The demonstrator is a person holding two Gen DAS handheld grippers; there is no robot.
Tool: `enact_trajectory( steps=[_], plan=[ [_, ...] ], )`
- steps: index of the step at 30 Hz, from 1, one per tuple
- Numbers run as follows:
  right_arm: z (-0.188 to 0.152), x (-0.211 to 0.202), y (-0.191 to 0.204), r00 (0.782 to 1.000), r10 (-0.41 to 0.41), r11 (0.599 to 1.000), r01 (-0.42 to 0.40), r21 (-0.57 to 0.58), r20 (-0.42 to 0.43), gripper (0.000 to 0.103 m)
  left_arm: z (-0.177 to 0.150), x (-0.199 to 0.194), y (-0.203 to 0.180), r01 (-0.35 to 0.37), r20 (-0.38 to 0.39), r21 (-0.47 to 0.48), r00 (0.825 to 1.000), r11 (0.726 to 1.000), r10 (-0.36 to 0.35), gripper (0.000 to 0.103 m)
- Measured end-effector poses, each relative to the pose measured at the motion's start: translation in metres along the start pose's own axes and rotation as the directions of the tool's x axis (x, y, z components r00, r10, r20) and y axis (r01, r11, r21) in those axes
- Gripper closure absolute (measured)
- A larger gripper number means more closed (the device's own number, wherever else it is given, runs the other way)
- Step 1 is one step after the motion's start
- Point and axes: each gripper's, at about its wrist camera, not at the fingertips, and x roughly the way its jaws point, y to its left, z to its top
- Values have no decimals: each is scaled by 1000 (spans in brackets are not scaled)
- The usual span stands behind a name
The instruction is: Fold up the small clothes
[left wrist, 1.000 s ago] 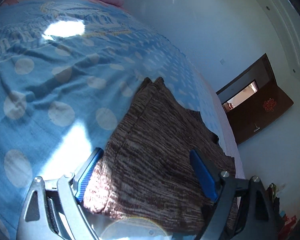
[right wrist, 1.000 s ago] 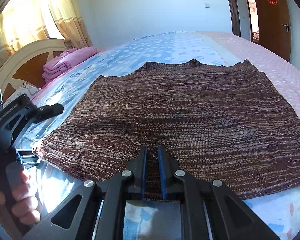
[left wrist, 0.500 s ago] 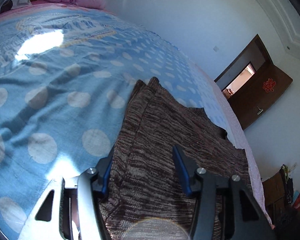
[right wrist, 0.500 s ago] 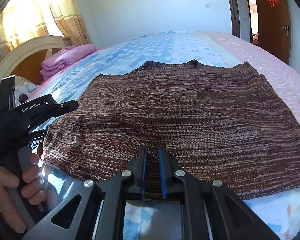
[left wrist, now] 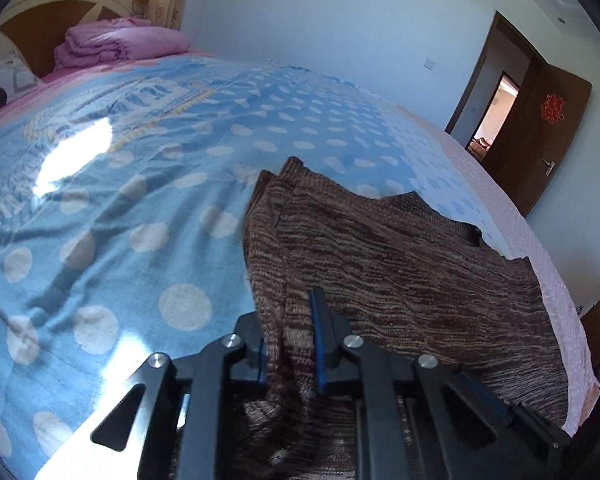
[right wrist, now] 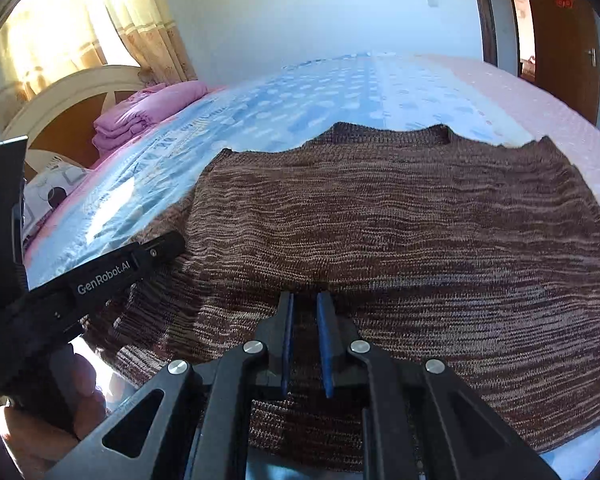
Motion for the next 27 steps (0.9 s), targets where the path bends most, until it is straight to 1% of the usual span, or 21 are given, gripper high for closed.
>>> enact_trajectory(
  steps=[2,4,7,9,11,12,13,14,15,17,19,21,22,23,24,25,27],
  plan=[
    [1,-4,-5,1000,27,999,-27,31,5,91,1,-4,-12,-13,30,57,999,998,12,86],
    [0,-10,-11,999,37,998,-38,56,20,91,2,-9,-25,-27,60,116,998,993,20,87],
    [3,-26,-26,998,30,994,-35,102,52,91,2,-15,-42,0,83,177,996,984,-15,88],
    [5,-32,-35,998,27,991,-34,126,62,91,0,-15,-55,11,89,218,996,976,-31,90],
    [8,-39,-42,997,18,990,-28,139,75,91,-2,-15,-68,28,87,259,995,965,-53,93],
    [8,-40,-45,997,14,990,-25,142,78,91,-5,-15,-75,40,83,279,994,960,-65,93],
    [7,-42,-47,997,11,989,-22,145,80,91,-9,-15,-82,56,76,295,994,954,-82,93],
    [7,-42,-51,997,10,988,-22,153,78,91,-13,-12,-87,86,57,310,992,947,-109,96],
    [7,-42,-54,997,13,986,-25,162,75,91,-18,-8,-92,116,23,323,991,939,-130,96],
    [8,-41,-63,997,27,981,-40,191,72,91,-26,3,-99,137,-36,342,991,930,-132,96],
    [11,-42,-69,996,51,976,-65,207,72,91,-28,10,-97,153,-72,320,988,935,-137,96],
    [19,-41,-75,990,118,964,-132,232,75,90,-23,12,-88,190,-88,274,981,943,-172,96],
    [24,-40,-77,985,153,955,-168,243,77,83,-22,13,-83,201,-90,254,979,946,-184,96],
    [32,-38,-78,976,201,944,-217,249,87,67,-21,12,-79,211,-87,234,977,949,-195,96],
    [39,-37,-77,968,234,937,-250,246,94,58,-21,12,-76,217,-83,219,976,951,-203,96],
    [45,-35,-76,963,252,932,-269,242,98,44,-22,11,-75,217,-80,212,976,953,-204,96],
    [56,-31,-71,959,268,931,-282,234,89,43,-24,8,-72,232,-76,194,972,953,-221,96]
  ],
)
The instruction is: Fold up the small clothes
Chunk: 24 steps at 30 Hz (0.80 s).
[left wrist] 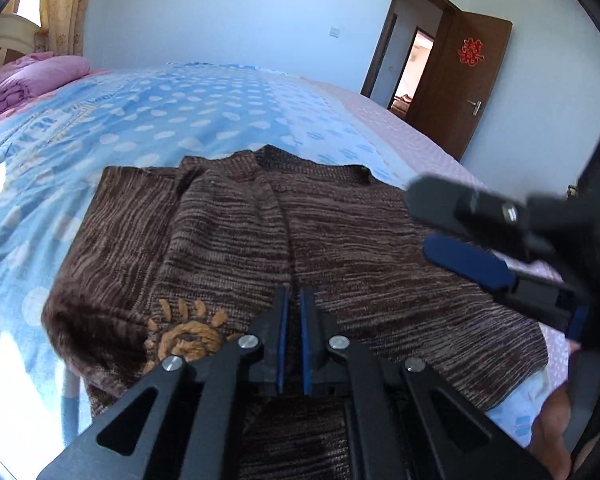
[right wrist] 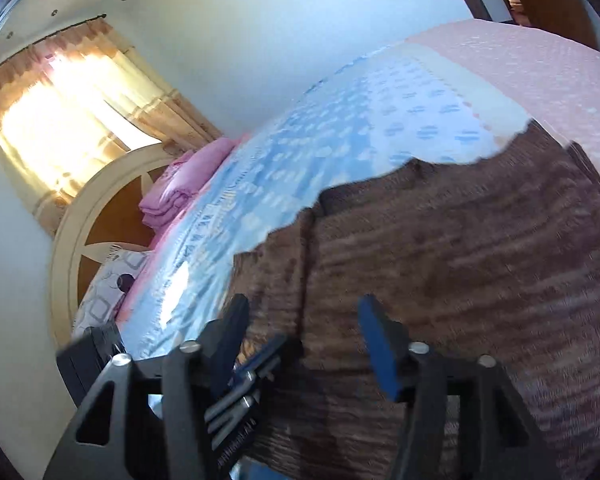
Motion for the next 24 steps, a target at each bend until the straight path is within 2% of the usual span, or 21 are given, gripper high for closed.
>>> enact_trajectory(
  steps=[3,4,6,8,10,12,14,16,19,21,24],
  plan=[
    [-1,1,8,1000,11,1000,-11,-13,-5,43,0,-22,11,52,59,-51,997,997,-49,95],
    [-3,1,10,1000,13,1000,-14,-17,-7,43,-2,-31,18,46,88,-62,995,997,-40,92],
    [-10,3,12,1000,12,1000,-12,-19,-22,44,-2,-52,39,19,136,-104,991,994,-4,70],
    [-15,10,11,999,21,1000,-21,0,-36,44,-2,-68,66,-5,175,-172,984,985,35,60],
    [-17,17,11,999,29,999,-28,22,-44,44,1,-76,90,-49,180,-234,979,971,93,60],
    [-17,25,15,998,43,999,-42,25,-40,44,5,-71,109,-85,134,-268,983,960,124,60],
    [-15,33,23,998,38,999,-38,3,-49,44,5,-61,123,-52,87,-308,993,950,83,60],
    [-13,40,29,998,9,1000,-10,-13,-56,44,4,-45,133,-17,39,-369,999,929,33,56],
    [-15,46,36,997,-30,999,27,-48,-73,44,-4,-26,136,71,-6,-456,997,887,-83,54],
    [-17,50,34,996,-45,998,41,-52,-82,44,1,-24,129,75,15,-439,997,896,-76,44],
    [-19,56,20,995,-34,999,34,0,-91,44,10,-12,122,115,7,-441,992,890,-125,43]
  ],
)
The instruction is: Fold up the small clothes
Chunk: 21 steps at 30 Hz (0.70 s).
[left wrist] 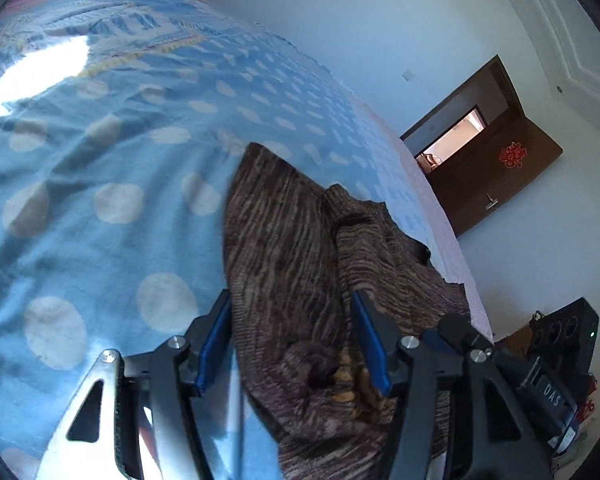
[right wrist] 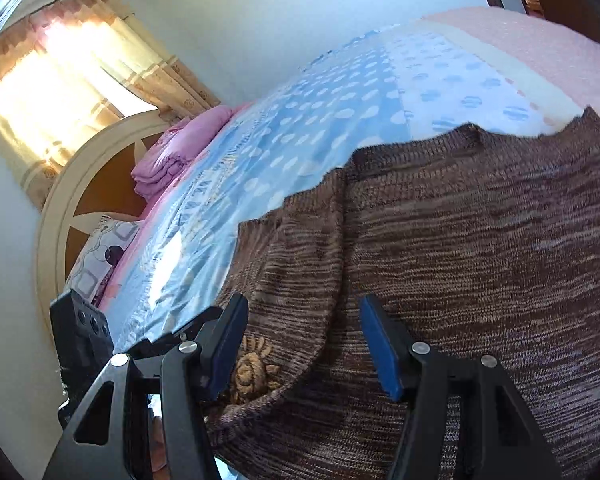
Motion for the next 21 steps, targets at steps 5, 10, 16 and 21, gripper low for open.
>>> enact_trajectory(
  steps=[5,10,16,21],
  plan=[
    [-1,-3,-14,999,41,999,-42,35,6,44,-1,8,-24,-69,37,113,997,991,65,88],
    [1,-13,-31,995,88,992,-91,85,39,44,-16,0,-80,-91,125,354,991,931,50,89],
    [2,-28,-48,984,149,976,-162,144,100,43,-61,35,-132,-155,63,673,986,724,152,79],
    [18,-29,-42,985,140,985,-148,89,97,44,-72,28,-141,-162,91,731,986,663,140,32]
  ],
)
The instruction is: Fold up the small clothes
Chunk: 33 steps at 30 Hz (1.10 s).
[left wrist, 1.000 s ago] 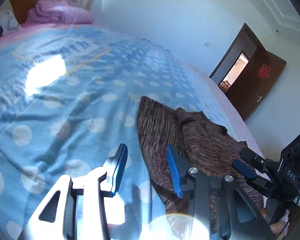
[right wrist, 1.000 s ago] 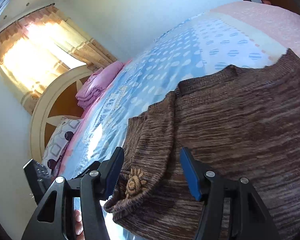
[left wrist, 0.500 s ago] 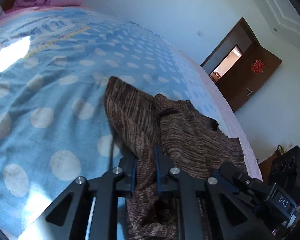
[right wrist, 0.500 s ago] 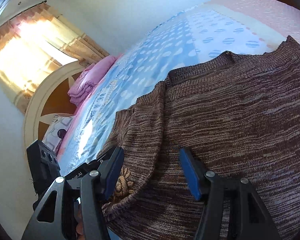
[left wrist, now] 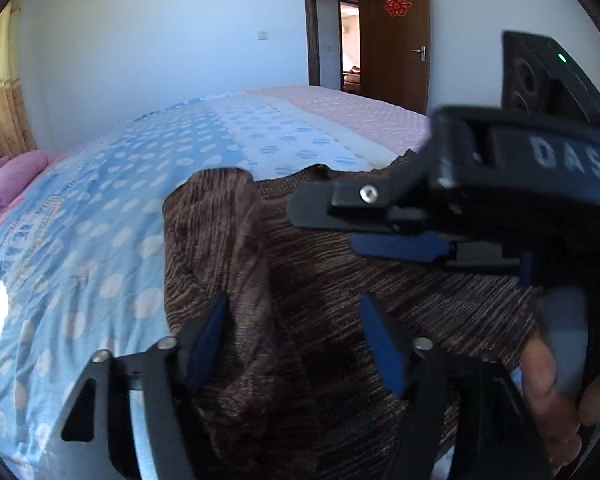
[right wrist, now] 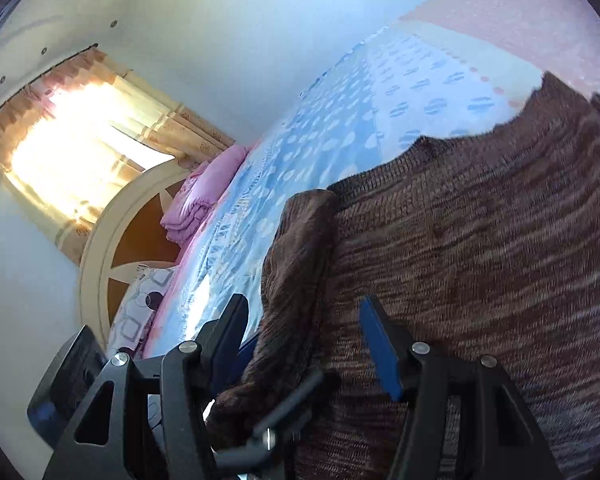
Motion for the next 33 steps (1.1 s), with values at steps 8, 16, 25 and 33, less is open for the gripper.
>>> enact_trajectory(
  steps=[8,16,25,33],
  plan=[
    [18,28,9,996,53,998,-56,-41,-65,44,-13,-26,28,57,34,-107,998,993,-53,29],
    [17,86,17,970,-34,992,3,-126,-243,44,-29,-49,33,158,88,-131,985,979,-147,30],
    [28,97,10,958,27,996,-48,-69,-284,44,-34,-30,2,163,36,63,986,985,-166,30],
    [24,99,21,946,19,984,-75,-162,-325,87,-39,-24,1,180,-35,84,983,980,-178,41]
  ],
)
